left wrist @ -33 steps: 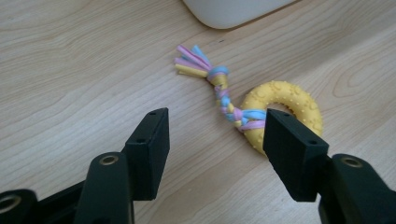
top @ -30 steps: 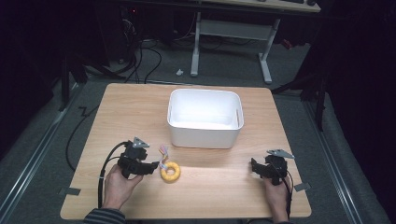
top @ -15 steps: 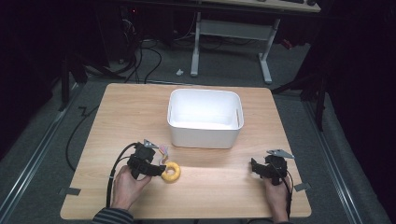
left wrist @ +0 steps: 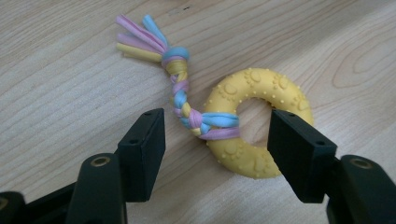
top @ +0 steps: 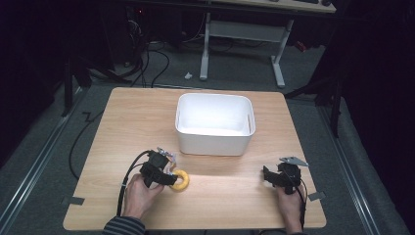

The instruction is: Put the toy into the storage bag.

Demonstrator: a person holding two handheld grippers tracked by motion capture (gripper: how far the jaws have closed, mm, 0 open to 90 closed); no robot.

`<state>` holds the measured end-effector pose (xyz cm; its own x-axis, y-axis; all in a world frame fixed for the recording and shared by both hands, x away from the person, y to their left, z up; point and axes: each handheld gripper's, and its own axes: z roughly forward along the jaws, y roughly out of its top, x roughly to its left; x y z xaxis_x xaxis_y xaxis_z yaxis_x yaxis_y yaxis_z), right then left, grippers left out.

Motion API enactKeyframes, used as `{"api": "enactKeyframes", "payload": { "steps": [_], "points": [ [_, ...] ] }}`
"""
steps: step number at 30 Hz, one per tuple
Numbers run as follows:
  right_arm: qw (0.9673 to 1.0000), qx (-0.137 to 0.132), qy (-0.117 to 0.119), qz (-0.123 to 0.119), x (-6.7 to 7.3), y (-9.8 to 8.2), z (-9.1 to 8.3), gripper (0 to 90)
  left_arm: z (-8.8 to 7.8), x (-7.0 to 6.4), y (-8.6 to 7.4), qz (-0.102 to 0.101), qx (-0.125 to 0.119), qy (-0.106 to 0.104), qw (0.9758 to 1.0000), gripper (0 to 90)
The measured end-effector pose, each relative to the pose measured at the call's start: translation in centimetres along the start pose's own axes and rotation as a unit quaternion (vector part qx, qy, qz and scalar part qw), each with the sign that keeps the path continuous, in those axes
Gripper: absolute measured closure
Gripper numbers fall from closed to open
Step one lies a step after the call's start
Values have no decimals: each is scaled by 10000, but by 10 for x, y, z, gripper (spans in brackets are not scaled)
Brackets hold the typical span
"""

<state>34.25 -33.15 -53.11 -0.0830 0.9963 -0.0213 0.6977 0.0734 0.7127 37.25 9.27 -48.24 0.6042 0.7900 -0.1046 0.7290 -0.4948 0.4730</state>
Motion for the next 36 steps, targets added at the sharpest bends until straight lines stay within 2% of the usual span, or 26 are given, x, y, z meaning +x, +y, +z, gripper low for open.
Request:
{"api": "enactKeyframes", "payload": {
  "steps": [6, 10, 12, 17, 21, 32, 36],
  "points": [
    [10000, 7, 1, 27, 0, 0, 0, 184, 6, -2, 2, 19, 113, -9, 9999, 384],
    [10000, 1, 14, -2, 0, 0, 0, 184, 13, -5, 4, 102, 227, 44, 9997, 389],
    [10000, 0, 15, -4, 0, 0, 0, 184, 14, -5, 4, 175, 218, 90, 9996, 389],
    [10000, 4, 21, -4, 0, 0, 0, 184, 15, -6, 4, 156, 237, 166, 9995, 407],
    [10000, 3, 23, -5, 0, 0, 0, 183, 19, -8, 5, 224, 303, 292, 9989, 417],
    [10000, 2, 17, -7, 1, 0, 0, 183, 26, -10, 6, 238, 403, 371, 9982, 445],
    [10000, 3, 24, -8, 0, 0, 0, 184, 26, -10, 6, 251, 360, 394, 9983, 473]
  ]
}}
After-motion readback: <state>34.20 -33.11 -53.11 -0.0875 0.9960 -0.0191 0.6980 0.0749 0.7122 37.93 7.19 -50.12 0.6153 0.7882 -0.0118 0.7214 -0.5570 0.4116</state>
